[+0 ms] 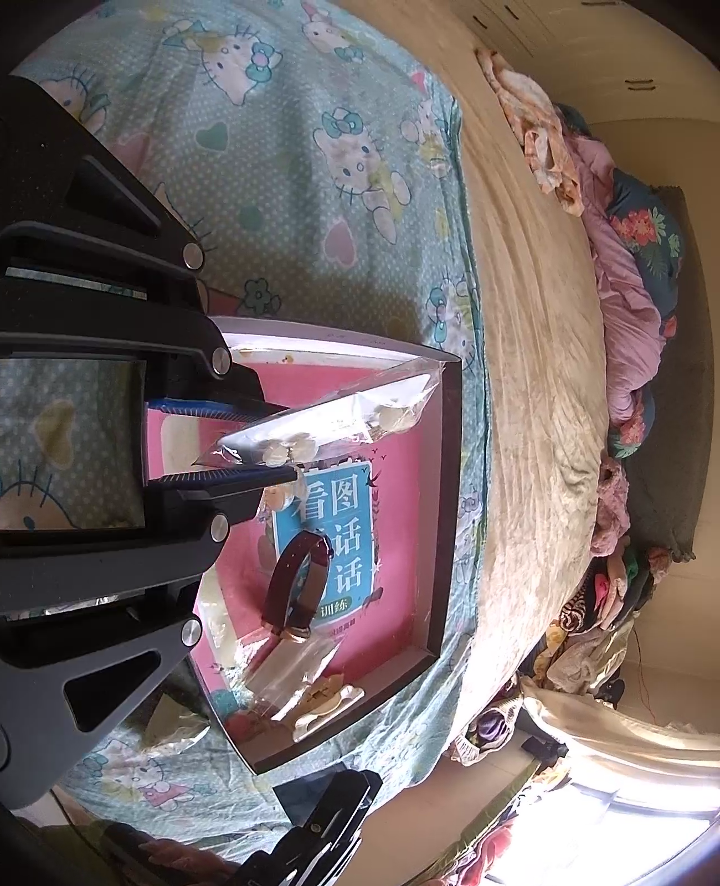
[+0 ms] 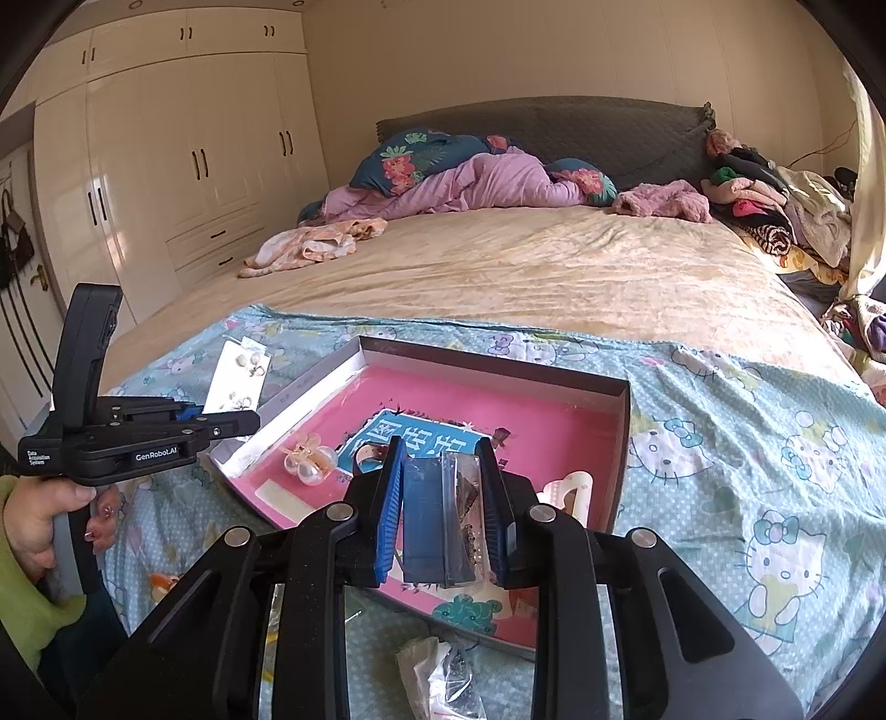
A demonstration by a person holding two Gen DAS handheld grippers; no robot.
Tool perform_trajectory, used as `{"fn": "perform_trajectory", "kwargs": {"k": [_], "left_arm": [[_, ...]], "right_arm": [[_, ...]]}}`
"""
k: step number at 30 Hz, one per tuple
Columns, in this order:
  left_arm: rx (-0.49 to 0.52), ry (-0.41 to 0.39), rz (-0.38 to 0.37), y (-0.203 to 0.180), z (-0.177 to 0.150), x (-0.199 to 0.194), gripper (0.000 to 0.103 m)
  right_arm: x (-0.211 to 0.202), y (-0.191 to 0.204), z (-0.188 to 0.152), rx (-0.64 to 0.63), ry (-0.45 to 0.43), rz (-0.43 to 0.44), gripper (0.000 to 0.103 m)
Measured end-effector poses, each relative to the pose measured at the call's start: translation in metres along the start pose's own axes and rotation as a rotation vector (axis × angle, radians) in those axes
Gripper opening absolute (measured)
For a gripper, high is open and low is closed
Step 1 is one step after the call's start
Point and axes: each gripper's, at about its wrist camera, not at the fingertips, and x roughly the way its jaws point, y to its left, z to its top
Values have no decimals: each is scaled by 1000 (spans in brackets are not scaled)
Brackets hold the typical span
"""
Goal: Organize jewelry
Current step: 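Carry both held bags into the pink box and open both tools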
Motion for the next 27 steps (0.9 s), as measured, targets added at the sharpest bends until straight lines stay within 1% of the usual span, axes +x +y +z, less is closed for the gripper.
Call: {"fn": "perform_trajectory", "kwargs": {"k": [7, 16, 27], "left_arm": [[7, 14, 17, 4, -1, 11, 9], [2, 37, 14, 8, -3, 21, 9], [-1, 48, 2, 8, -7, 26, 9]], "right_arm": [[11, 0, 1, 4, 16, 4, 24], [26, -1, 0, 6, 46, -7, 24], [52, 2, -11, 39, 113, -4, 24]]}}
